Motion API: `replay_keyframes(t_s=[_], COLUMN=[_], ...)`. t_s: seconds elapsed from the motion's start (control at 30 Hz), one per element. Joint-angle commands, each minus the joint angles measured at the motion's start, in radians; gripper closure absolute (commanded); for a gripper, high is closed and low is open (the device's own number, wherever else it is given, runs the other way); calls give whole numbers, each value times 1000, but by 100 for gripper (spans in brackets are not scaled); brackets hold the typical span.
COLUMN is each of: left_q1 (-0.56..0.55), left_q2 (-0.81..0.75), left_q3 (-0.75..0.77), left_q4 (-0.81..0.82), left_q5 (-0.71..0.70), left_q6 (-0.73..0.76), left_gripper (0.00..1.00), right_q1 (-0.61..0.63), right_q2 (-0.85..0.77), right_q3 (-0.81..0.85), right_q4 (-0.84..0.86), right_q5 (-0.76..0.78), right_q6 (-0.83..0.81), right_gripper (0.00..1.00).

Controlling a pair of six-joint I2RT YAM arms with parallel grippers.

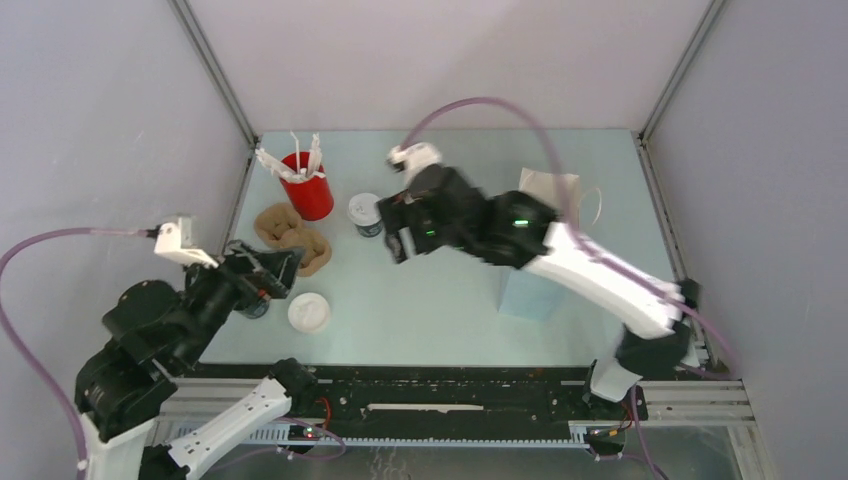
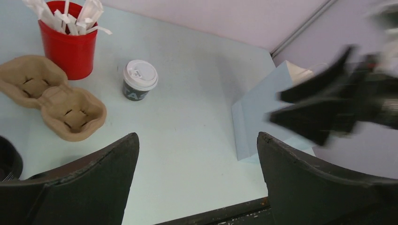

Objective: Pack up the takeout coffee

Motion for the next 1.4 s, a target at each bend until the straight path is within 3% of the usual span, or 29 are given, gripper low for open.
replay_keyframes(t_s=[0.0,0.13,0.23,0.4,0.57,0.77,1.37], left_q1=[-3,-3,-4,-3,-4,-3,-4], left_q2=[-42,-84,-112,-138,-151,-161,-140], left_q3=[58,83,83,78,70,37,23], left_q4=[-97,-161,-183,-219,-249,-236,-224], left_q5=[-37,1,26,52,67,93,112], left_q6=[28,4,-13,-22,-10,-8,27], left_gripper=[0,0,0,0,0,0,0], right_q1=[18,6,-24,-57,-87,-113,-179], right_q2=[167,376,533,719,780,838,947], right_q3=[-51,31,165,319,318,328,405], right_q4=[277,402,394,424,505,618,647], right_q5=[-26,80,149,224,269,217,149], right_q6=[19,30,83,39,9,-105,-153], right_gripper=[15,12,13,11,10,2,0])
